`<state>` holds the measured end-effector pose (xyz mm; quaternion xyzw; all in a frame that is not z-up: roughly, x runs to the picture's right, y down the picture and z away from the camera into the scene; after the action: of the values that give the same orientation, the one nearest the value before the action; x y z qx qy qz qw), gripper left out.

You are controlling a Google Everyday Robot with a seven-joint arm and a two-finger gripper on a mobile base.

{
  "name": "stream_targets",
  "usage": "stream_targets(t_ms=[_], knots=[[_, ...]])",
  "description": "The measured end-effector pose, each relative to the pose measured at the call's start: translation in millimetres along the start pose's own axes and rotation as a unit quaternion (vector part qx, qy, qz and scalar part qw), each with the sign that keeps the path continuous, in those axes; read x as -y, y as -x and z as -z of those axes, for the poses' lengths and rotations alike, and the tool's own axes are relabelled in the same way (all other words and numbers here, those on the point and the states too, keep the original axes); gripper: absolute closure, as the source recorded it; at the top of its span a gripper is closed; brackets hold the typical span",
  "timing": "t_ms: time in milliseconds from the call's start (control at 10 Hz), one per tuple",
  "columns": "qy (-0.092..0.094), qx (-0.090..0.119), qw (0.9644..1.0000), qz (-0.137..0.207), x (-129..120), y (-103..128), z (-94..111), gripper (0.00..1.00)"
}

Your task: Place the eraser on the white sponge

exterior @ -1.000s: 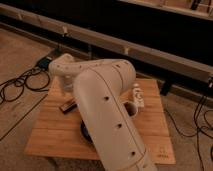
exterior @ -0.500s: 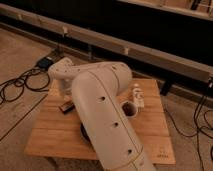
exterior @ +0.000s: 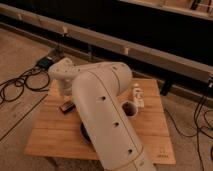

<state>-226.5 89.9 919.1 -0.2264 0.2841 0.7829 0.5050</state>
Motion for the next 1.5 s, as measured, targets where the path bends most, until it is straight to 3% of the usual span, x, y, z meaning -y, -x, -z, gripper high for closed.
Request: stream_targets(t_ms=[200,500,700,1000,1200,1500], knots=[[0.017,-0.018,0.9996,0.011,0.7,-5.7,-9.6,0.35],[0.024,-0.032,0.999,0.019,8.0,-4.8,-16.0,0.37],[0.023,-0.03,0.9988,0.031,7.1,-3.1,-14.1,0.51],[0.002,-0.025,0.9975,0.065,1.7,-1.8,-5.8,0.83],[-0.004,-0.024,0.9968,0.076,1.7,5.3,3.6,0.99],[0.004,-0.024,0.9971,0.073,10.2,33.0,27.9,1.0]])
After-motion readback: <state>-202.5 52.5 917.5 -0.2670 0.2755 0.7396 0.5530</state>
